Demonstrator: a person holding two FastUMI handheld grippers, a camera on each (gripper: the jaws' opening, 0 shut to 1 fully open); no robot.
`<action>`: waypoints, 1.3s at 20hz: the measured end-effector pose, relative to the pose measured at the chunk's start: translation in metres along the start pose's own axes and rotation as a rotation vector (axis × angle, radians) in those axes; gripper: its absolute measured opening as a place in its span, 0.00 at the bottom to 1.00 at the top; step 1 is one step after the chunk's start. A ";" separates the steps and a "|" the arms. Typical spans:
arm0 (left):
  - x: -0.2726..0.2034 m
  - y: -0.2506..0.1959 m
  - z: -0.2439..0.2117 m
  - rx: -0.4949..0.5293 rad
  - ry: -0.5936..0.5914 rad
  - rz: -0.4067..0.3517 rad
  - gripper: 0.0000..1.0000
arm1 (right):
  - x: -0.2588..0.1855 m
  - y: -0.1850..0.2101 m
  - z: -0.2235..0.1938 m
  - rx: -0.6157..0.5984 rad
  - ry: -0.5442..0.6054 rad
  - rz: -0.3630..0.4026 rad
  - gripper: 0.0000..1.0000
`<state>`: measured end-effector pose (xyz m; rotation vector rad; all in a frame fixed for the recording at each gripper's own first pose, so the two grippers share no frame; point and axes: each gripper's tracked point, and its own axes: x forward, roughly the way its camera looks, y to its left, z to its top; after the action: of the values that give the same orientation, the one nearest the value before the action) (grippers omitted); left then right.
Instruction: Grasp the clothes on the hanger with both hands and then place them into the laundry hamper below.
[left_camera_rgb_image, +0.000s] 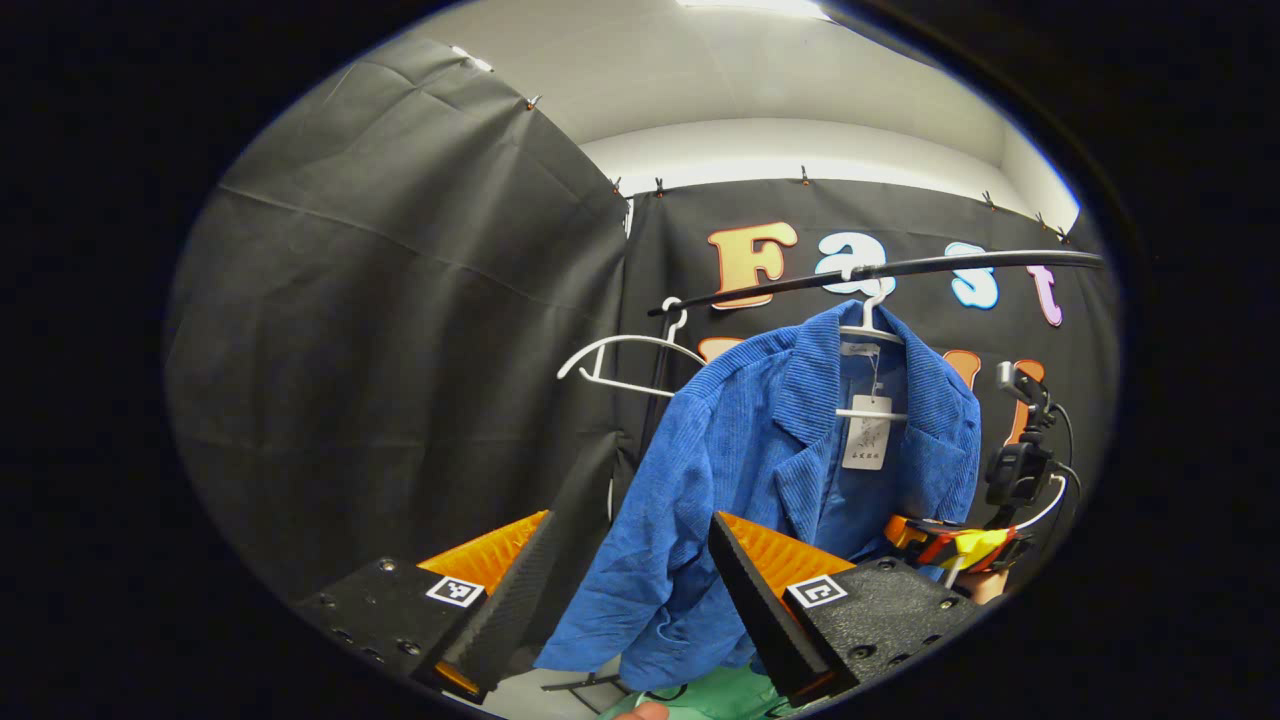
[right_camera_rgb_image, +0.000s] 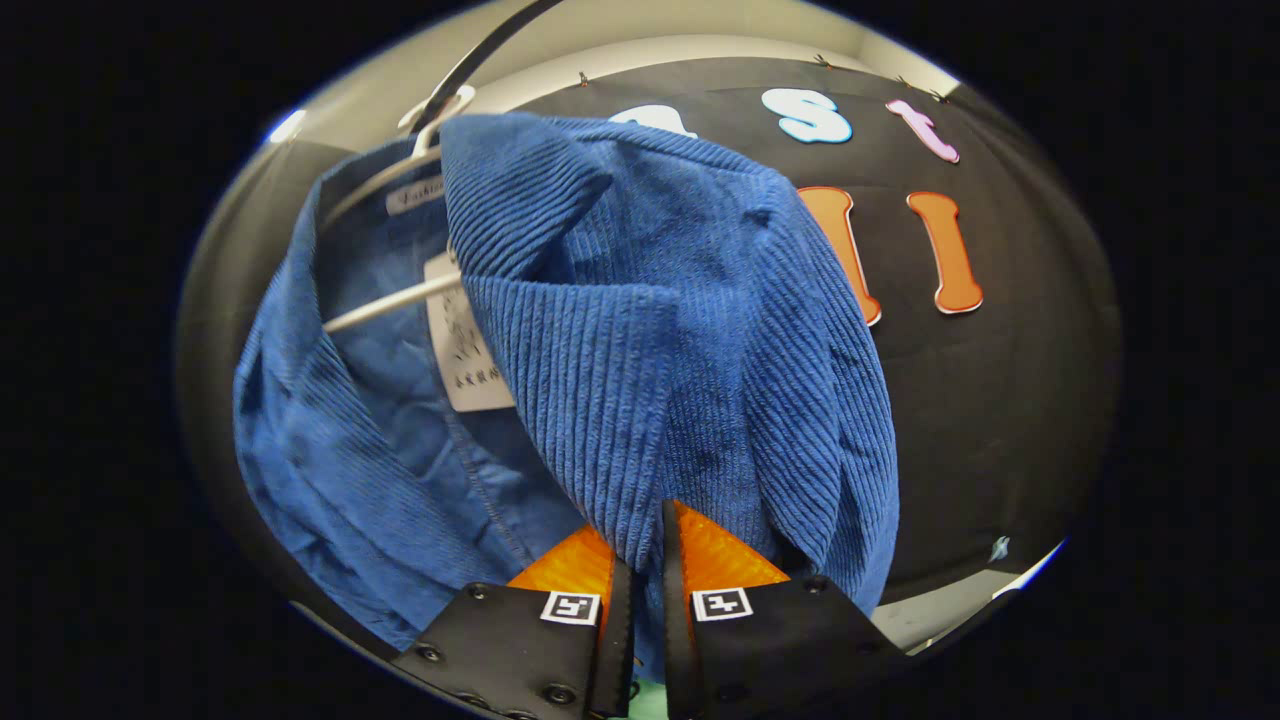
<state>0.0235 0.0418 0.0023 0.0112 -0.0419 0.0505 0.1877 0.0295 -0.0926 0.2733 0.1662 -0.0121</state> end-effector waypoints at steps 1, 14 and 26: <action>0.003 -0.009 -0.003 -0.005 0.006 -0.022 0.92 | -0.009 -0.005 0.002 0.002 0.002 0.007 0.21; 0.068 -0.147 -0.066 -0.171 0.102 -0.215 0.92 | -0.116 -0.044 0.106 -0.170 -0.250 0.005 0.08; 0.148 -0.139 -0.116 -0.078 0.038 0.090 0.92 | -0.130 -0.049 0.115 -0.217 -0.272 0.035 0.08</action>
<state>0.1834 -0.0878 -0.1084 -0.0700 -0.0065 0.1389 0.0764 -0.0500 0.0253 0.0558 -0.1074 0.0036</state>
